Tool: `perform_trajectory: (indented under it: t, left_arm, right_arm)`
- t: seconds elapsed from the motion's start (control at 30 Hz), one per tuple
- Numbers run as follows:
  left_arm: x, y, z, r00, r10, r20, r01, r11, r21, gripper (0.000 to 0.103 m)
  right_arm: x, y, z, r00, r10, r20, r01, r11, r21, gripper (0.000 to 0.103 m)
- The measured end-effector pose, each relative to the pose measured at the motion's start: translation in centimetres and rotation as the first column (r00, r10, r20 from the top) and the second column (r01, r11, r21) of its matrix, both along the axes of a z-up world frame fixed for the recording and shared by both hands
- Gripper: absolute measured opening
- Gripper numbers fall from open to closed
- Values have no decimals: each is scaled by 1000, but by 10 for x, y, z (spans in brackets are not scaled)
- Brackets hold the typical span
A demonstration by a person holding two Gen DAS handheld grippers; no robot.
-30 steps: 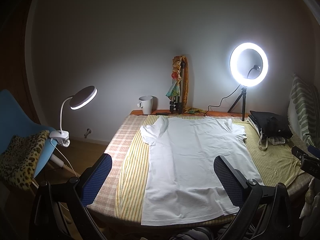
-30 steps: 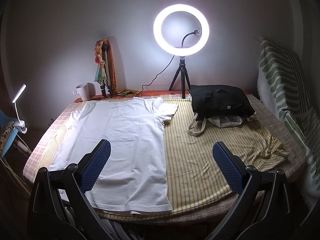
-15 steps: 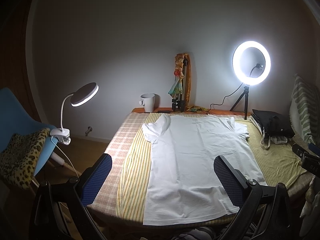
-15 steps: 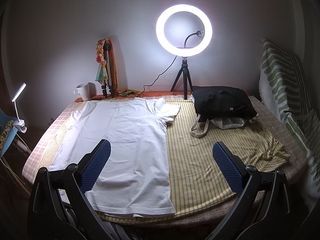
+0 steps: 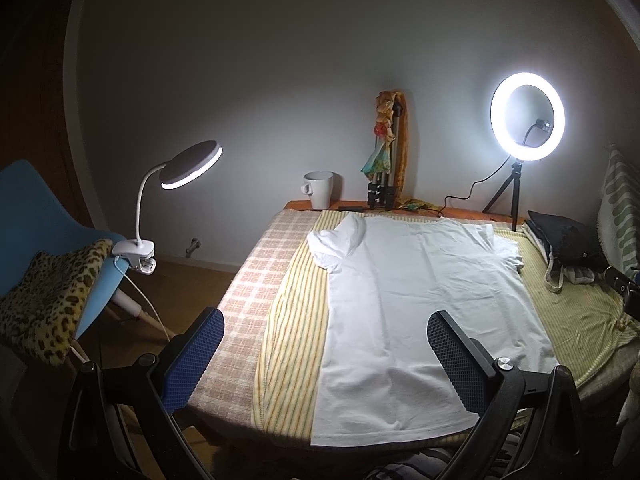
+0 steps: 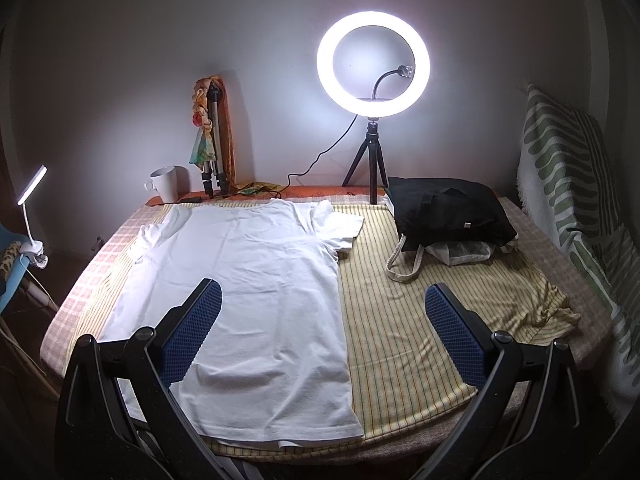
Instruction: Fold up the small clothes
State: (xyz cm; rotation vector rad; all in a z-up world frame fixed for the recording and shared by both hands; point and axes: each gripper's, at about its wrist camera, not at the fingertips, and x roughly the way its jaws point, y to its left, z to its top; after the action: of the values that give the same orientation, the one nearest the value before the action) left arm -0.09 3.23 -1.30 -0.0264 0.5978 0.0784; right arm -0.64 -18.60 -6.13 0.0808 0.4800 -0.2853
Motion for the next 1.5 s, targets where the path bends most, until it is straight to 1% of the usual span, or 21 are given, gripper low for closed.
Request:
perform_trajectory:
  t: [0.13,0.3,0.43,0.5,0.57,0.6,0.67,0.73,0.8,0.87,0.9,0.97,1.13,1.27,1.3,1.43,1.5]
  left_arm:
    - [3,14,-11,1000,18,-17,-19,1000,-22,103]
    - [4,30,-24,1000,10,-23,-12,999,-50,103]
    - [5,39,-35,999,0,-32,-2,998,-58,101]
    - [8,43,-43,999,-12,-48,9,997,-70,98]
    - [11,47,-51,997,-27,-72,20,996,-92,90]
    - [12,49,-56,996,-34,-85,24,994,-107,88]
    - [14,54,-66,993,-48,-106,32,989,-142,79]
    - [16,57,-75,990,-62,-127,38,983,-181,73]
    - [18,60,-85,987,-75,-145,42,976,-213,69]
    - [19,63,-95,983,-87,-164,46,969,-242,60]
    - [20,64,-100,980,-96,-173,49,965,-259,59]
    - [21,66,-110,975,-113,-190,53,954,-294,51]
    - [21,68,-133,964,-150,-221,64,933,-355,42]
    - [22,68,-149,955,-167,-244,61,919,-389,40]
    - [23,67,-153,953,-173,-249,63,917,-395,40]
    - [26,62,-167,945,-190,-267,70,914,-401,39]
    - [27,60,-173,941,-199,-272,74,910,-408,39]
  right_arm:
    - [10,9,-3,1000,15,-7,-15,1000,-7,103]
    - [25,23,-5,999,41,-9,-41,999,-27,103]
    - [43,35,-6,997,72,-6,-72,997,-40,103]
    - [53,40,-6,995,96,-7,-97,995,-35,103]
    - [67,46,-5,991,131,-8,-131,991,-30,103]
    - [74,49,-5,989,145,-10,-145,989,-29,103]
    - [91,57,-4,982,186,-14,-186,982,-21,103]
    - [106,65,-4,975,221,-17,-222,975,-18,103]
    - [125,75,-4,962,271,-18,-271,963,-7,103]
    - [144,83,-6,950,312,-24,-312,950,9,103]
    - [152,88,-6,943,331,-29,-330,944,19,103]
    - [176,100,-9,921,386,-52,-384,922,46,103]
    - [228,141,-17,863,492,-112,-488,870,65,98]
    - [258,165,-25,824,550,-139,-542,835,95,98]
    - [267,172,-28,814,563,-145,-553,826,106,96]
    - [300,187,-40,789,588,-181,-566,809,159,89]
    - [320,197,-48,779,593,-203,-565,804,183,89]
